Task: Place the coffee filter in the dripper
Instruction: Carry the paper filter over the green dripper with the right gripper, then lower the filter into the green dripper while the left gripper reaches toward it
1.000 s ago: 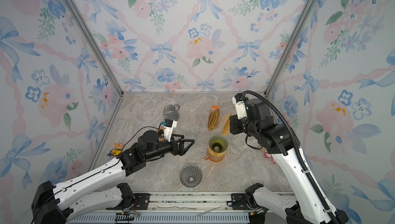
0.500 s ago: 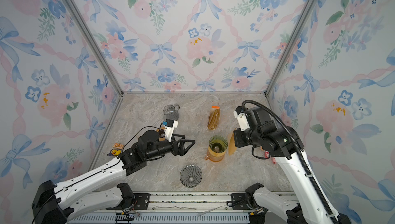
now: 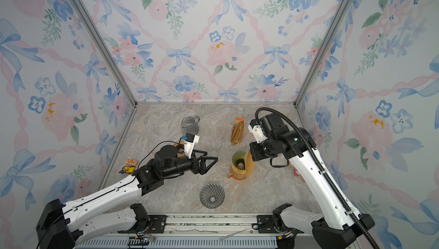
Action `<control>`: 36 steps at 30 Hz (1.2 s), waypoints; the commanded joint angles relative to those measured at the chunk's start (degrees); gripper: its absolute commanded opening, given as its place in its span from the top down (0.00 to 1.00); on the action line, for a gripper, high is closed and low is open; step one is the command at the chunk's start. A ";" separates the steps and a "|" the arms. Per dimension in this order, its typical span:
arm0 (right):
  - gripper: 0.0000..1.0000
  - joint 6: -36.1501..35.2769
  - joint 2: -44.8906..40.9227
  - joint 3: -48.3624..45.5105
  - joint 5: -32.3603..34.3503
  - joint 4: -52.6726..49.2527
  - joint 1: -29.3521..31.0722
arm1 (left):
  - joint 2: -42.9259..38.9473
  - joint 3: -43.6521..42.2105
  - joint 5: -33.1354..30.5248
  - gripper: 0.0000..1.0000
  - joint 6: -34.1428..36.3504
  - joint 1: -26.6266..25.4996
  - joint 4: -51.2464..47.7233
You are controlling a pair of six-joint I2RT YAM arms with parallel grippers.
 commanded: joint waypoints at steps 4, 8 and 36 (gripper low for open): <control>0.94 -0.31 3.68 -1.49 -2.41 3.12 0.29 | 1.82 -0.03 1.02 0.02 0.66 0.04 2.18; 0.94 -0.47 6.00 -1.79 -1.63 3.64 0.16 | 3.00 1.91 0.74 0.02 1.14 -0.48 1.30; 0.40 5.81 2.13 -5.12 5.55 6.29 -1.45 | 20.44 24.60 -11.64 0.02 5.47 -5.23 -23.72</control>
